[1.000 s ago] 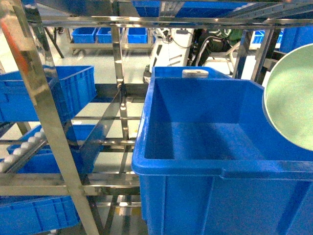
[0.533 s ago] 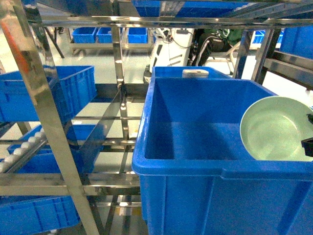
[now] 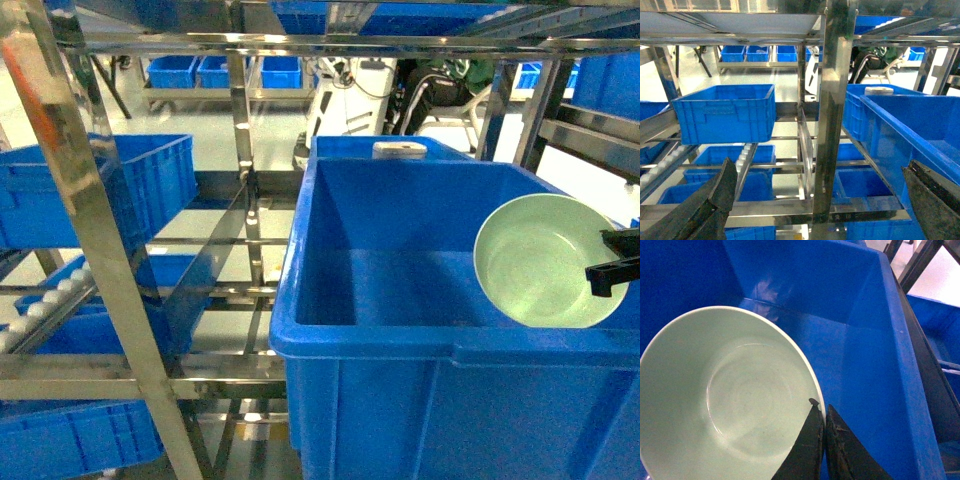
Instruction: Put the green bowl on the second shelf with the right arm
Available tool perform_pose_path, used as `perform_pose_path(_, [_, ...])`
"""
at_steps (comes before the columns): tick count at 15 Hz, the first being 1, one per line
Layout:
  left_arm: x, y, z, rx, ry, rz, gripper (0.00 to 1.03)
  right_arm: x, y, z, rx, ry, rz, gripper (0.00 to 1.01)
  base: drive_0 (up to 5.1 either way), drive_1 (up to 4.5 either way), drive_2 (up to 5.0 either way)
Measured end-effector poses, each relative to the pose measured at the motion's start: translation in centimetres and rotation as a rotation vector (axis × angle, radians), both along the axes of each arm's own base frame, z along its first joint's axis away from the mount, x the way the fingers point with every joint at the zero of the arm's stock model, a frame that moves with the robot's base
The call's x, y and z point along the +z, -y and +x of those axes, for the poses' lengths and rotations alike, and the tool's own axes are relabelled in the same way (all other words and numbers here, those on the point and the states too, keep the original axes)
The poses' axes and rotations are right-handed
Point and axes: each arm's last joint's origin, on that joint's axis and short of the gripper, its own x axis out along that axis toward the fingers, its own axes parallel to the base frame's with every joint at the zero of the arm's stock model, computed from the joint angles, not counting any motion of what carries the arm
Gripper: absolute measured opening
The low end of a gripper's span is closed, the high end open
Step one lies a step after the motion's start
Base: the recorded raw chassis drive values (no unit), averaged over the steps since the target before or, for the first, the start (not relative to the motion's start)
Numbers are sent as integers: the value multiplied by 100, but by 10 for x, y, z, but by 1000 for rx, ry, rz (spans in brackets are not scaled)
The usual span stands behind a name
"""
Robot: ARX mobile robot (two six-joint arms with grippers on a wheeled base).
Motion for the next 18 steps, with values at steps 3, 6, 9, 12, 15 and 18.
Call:
perform_pose_path(3, [0,0,0,0,0,0,98,1,-7,0,19,5,17,34,0,0,0])
perform_pose_path(6, [0,0,0,0,0,0,98,2,-6,-6,4,16,26,72,0,0,0])
perform_pose_path(9, [0,0,0,0,0,0,98,28,-9,-25,-18,126,26,98,0,0,0])
perform_pose_path(12, [0,0,0,0,0,0,98,64,-11,-58,-19,211,42,98,0,0,0])
perform_pose_path(15, [0,0,0,0,0,0,98,101,-7,-122,-70,280,104,98,0,0,0])
perform_pose_path(18, [0,0,0,0,0,0,98,120,-5,-149,-86,336,164,98,0,0,0])
